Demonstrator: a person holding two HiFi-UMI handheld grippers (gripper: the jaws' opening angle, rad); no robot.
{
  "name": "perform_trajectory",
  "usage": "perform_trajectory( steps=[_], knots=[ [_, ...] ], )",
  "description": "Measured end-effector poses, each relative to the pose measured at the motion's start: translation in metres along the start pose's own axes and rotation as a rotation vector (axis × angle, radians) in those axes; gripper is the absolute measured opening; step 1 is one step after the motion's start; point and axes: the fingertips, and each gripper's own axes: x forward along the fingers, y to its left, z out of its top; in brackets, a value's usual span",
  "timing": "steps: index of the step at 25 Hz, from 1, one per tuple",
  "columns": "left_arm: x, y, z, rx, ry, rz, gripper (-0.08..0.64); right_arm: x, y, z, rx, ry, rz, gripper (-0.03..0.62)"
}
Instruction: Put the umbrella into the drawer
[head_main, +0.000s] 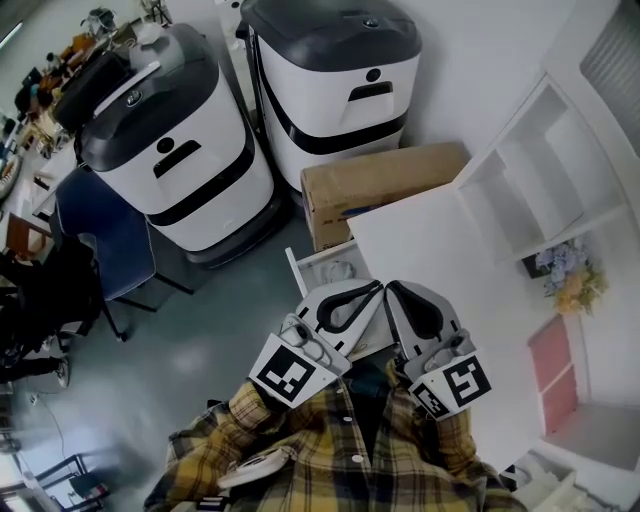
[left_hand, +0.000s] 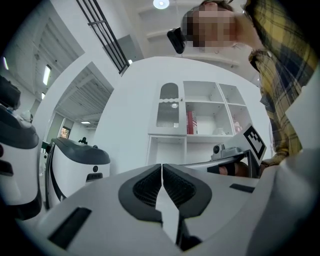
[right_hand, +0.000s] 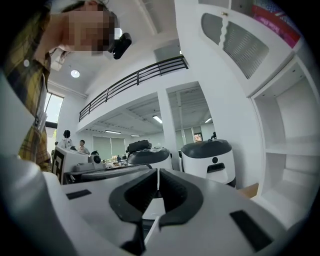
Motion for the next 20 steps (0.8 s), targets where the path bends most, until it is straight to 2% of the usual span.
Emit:
perform_trajectory(
  steps=[8, 20],
  knots=[
    [0.004, -0.007, -0.006, -0.019, 0.022, -0.036, 0.023, -0.009, -0.008, -0.003, 0.033, -0.002, -0.033, 0.018],
    [0.008, 0.007, -0.008, -0.020, 0.036, -0.025, 0.023, -0.008, -0.022, -0.009, 0.027, 0.026, -0.041, 0.017]
  ],
)
